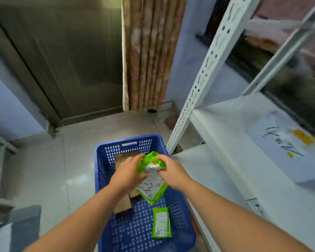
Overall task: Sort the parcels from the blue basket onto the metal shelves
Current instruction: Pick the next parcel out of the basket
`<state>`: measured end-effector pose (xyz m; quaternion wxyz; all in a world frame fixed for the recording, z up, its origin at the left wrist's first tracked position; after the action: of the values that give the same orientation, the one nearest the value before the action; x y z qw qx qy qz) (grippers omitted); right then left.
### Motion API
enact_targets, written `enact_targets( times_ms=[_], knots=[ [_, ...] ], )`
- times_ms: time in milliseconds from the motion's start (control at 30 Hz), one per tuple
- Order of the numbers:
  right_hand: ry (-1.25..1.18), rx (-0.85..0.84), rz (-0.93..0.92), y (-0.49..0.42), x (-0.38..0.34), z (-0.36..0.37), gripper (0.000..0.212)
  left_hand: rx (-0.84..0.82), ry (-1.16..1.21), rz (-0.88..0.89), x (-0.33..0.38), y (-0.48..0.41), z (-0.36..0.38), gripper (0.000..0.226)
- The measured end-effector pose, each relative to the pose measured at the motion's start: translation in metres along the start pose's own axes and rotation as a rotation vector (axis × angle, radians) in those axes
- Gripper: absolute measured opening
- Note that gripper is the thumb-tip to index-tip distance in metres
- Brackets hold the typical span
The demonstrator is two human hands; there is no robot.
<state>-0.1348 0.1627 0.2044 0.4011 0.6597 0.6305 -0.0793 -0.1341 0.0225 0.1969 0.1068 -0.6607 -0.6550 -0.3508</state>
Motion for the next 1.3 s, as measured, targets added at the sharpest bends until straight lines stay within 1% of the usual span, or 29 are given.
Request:
enact_targets(
  times_ms=[100, 233, 333, 400, 500, 567, 633, 700, 833, 867, 1000, 1067, 1133, 1167, 1200, 1300],
  knots=[
    [0.042, 0.057, -0.007, 0.047, -0.033, -0.04, 0.046, 0.068, -0.15, 0.182, 0.061, 0.027, -0.043, 0.077],
    [0.12, 0.115, -0.021, 0.103, -0.065, -0.088, 0.046, 0.104, -0.353, 0.443, 0.147, 0.071, -0.085, 0.069],
    [0.151, 0.198, -0.006, 0.148, -0.076, -0.129, 0.051, 0.117, -0.479, 0.566, 0.199, 0.099, -0.099, 0.059],
    [0.182, 0.262, -0.003, 0.18, -0.08, -0.16, 0.047, 0.092, -0.529, 0.609, 0.23, 0.114, -0.102, 0.052],
    [0.266, 0.33, 0.02, 0.229, -0.076, -0.207, 0.037, 0.082, -0.581, 0.7, 0.285, 0.137, -0.102, 0.038],
    [0.285, 0.39, 0.047, 0.262, -0.068, -0.239, 0.043, 0.086, -0.592, 0.799, 0.328, 0.158, -0.099, 0.032],
    [0.274, 0.451, 0.083, 0.297, -0.056, -0.271, 0.056, 0.076, -0.588, 0.871, 0.372, 0.179, -0.097, 0.031],
    [0.257, 0.521, 0.114, 0.335, -0.041, -0.301, 0.058, 0.038, -0.571, 0.916, 0.414, 0.2, -0.093, 0.03],
    [0.214, 0.627, 0.151, 0.407, -0.001, -0.344, 0.03, -0.018, -0.492, 0.995, 0.49, 0.25, -0.073, 0.02],
    [0.199, 0.65, 0.168, 0.426, 0.013, -0.351, 0.028, -0.018, -0.49, 1.012, 0.505, 0.265, -0.065, 0.02],
    [0.147, 0.694, 0.247, 0.499, 0.065, -0.364, 0.047, 0.006, -0.492, 1.062, 0.55, 0.32, -0.031, 0.026],
    [0.123, 0.706, 0.271, 0.531, 0.084, -0.367, 0.046, 0.023, -0.493, 1.062, 0.565, 0.342, -0.017, 0.025],
    [0.068, 0.729, 0.272, 0.556, 0.099, -0.37, 0.04, -0.004, -0.469, 1.055, 0.577, 0.362, -0.001, 0.026],
    [0.041, 0.741, 0.269, 0.567, 0.105, -0.37, 0.043, -0.017, -0.459, 1.058, 0.582, 0.372, 0.007, 0.026],
    [0.023, 0.76, 0.268, 0.579, 0.11, -0.371, 0.051, -0.034, -0.446, 1.064, 0.587, 0.382, 0.013, 0.025],
    [-0.074, 0.825, 0.278, 0.617, 0.119, -0.372, 0.086, -0.09, -0.358, 1.104, 0.602, 0.413, 0.023, 0.021]
  ],
)
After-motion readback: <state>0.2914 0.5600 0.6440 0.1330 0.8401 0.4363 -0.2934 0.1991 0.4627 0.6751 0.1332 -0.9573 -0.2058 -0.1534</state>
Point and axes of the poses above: each hand's wrist, its own y-axis away from the middle knuckle, its own z-axis out of the palm, x = y × z, the point moved 10 cm from there along -y, towards the middle knuckle, and after that the axes turned 1 degree about x, right-handed, at the moved point
